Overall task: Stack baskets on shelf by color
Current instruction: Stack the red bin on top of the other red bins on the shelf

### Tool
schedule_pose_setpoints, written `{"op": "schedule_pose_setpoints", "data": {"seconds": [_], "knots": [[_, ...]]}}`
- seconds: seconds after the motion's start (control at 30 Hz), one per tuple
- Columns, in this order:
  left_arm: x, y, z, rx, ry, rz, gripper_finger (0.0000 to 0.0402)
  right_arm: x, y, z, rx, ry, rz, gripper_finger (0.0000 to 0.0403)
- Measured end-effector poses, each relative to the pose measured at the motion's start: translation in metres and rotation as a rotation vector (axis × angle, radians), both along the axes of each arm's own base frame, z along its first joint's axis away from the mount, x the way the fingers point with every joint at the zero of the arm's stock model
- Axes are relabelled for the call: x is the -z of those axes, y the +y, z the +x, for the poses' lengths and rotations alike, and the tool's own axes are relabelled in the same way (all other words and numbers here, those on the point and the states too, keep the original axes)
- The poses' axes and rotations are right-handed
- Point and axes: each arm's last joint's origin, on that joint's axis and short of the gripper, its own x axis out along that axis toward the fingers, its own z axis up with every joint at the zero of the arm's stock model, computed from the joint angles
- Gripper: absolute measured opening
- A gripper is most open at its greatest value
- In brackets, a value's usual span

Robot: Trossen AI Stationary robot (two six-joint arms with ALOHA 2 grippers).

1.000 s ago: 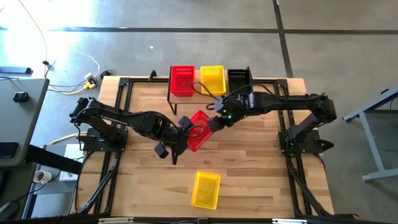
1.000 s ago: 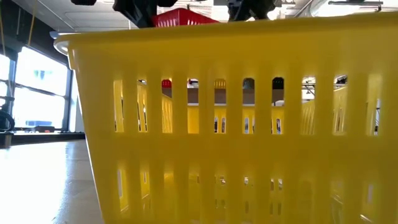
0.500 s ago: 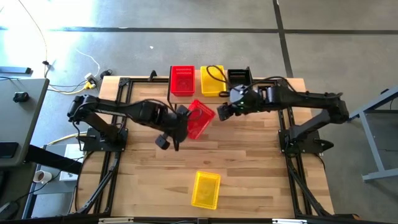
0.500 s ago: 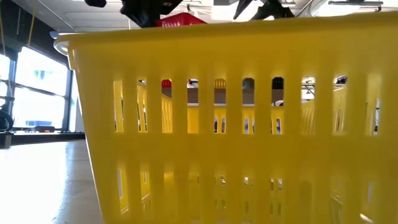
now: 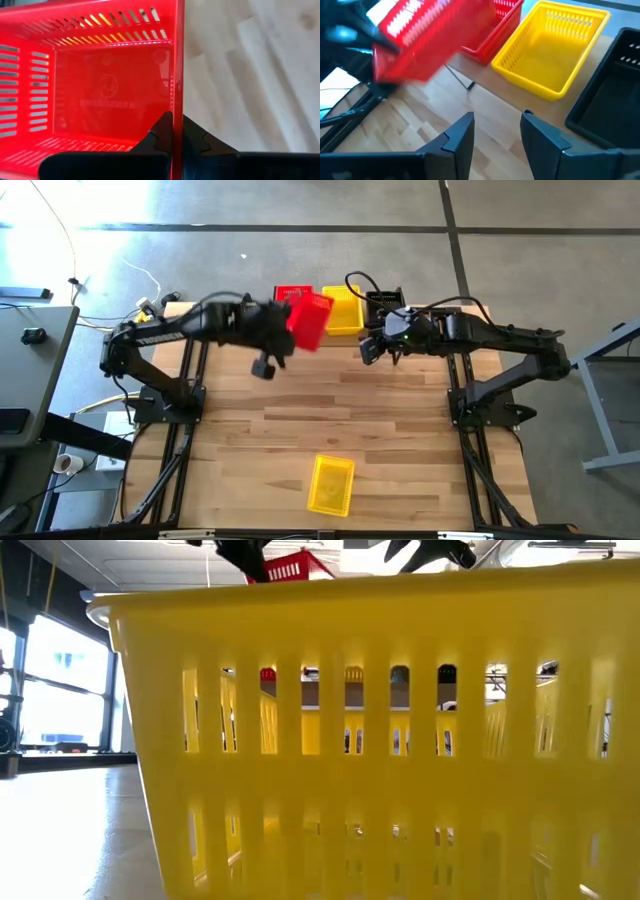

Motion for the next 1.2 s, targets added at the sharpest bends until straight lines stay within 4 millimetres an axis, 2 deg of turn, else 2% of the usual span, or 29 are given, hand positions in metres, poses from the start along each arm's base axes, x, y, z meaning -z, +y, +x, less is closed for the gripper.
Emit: {"op": "schedule_pose_setpoints", "data": {"seconds": [0.2,0.33,0.47,0.63,0.8,1.0,1.2], "knots": [[-0.021,0.044,-0.02,-0.146,-0.074,0.017,0.0,0.0,-0.008,-0.001,0.004,0.018,-0.029,0.0144],[-0.022,0.068,-0.033,-0.206,-0.111,-0.043,0.0,0.0,-0.016,-0.002,0.014,0.034,-0.052,0.0144],[-0.017,0.084,-0.037,-0.276,-0.141,-0.135,0.0,0.0,-0.027,-0.005,0.031,0.051,-0.074,0.0144],[-0.009,0.086,-0.028,-0.348,-0.157,-0.217,0.0,0.0,-0.038,-0.007,0.042,0.078,-0.107,0.0144],[0.0,0.084,-0.016,-0.337,-0.126,-0.232,0.0,0.0,-0.049,-0.01,0.038,0.103,-0.129,0.0144],[0.01,0.084,-0.015,-0.395,-0.037,-0.227,0.0,0.001,-0.059,-0.013,0.0,0.113,-0.118,0.0144],[0.012,0.085,-0.012,-0.388,-0.037,-0.239,0.0,0.001,-0.062,-0.014,-0.005,0.123,-0.13,0.0144]]}}
